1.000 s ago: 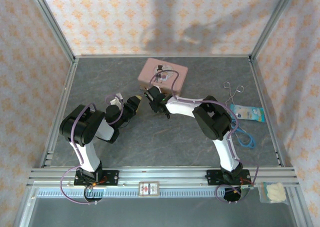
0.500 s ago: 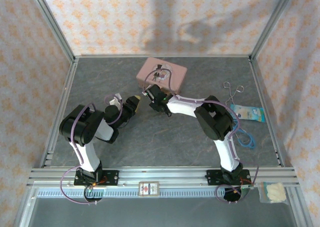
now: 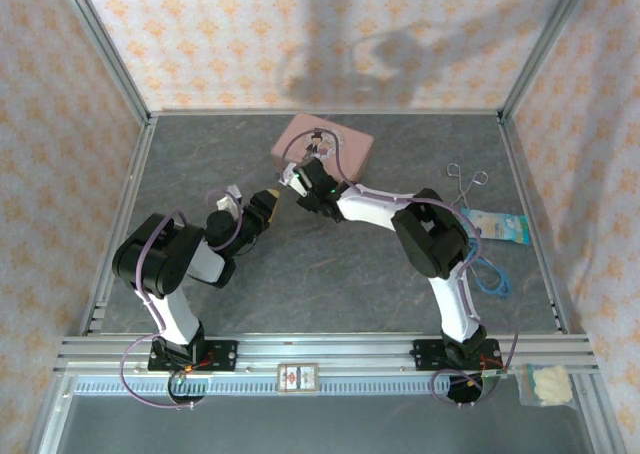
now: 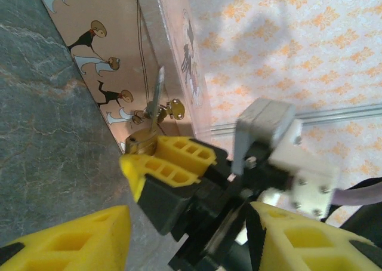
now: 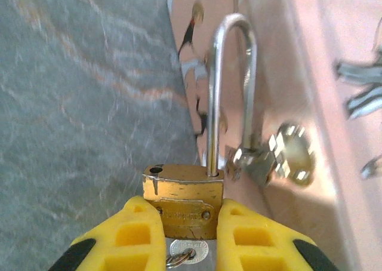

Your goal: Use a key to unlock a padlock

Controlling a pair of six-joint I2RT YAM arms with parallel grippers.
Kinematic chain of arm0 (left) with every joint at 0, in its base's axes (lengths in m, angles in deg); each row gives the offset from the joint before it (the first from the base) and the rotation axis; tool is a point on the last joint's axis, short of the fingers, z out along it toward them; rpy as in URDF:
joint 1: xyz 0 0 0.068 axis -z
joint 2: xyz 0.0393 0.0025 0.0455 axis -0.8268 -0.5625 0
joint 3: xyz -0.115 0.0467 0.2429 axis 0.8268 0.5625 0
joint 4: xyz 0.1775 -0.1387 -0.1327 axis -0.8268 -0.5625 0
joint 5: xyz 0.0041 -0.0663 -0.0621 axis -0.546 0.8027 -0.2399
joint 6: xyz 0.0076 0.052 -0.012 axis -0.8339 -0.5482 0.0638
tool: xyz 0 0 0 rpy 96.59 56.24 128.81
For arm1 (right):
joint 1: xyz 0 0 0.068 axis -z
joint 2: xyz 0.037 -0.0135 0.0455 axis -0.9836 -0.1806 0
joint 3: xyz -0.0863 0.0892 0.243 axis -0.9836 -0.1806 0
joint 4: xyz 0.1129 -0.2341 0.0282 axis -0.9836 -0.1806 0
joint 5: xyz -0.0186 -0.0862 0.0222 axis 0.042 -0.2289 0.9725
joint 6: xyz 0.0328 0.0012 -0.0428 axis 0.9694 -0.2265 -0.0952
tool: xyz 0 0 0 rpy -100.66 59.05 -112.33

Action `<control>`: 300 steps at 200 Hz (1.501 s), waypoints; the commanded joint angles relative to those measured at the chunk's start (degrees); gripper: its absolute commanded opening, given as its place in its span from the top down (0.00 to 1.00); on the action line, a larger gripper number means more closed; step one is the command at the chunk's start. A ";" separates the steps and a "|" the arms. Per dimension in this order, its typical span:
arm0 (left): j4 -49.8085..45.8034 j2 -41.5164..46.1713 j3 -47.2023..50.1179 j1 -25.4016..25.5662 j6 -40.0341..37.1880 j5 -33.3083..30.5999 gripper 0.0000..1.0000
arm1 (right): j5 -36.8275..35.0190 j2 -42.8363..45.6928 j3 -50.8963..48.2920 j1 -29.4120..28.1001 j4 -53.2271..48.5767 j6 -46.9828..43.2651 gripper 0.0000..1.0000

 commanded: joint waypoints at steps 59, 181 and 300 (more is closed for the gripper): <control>2.73 0.99 1.76 -1.56 0.91 0.34 0.49 | 6.44 -4.50 12.04 0.11 -2.91 1.16 0.96; -37.90 22.36 -6.91 -12.04 -23.52 -5.28 0.33 | 13.14 15.15 -13.97 -5.82 -7.06 23.10 0.92; -61.65 29.62 -18.49 -12.92 -46.99 -13.89 0.03 | 6.33 29.82 -25.76 9.09 3.31 46.13 0.63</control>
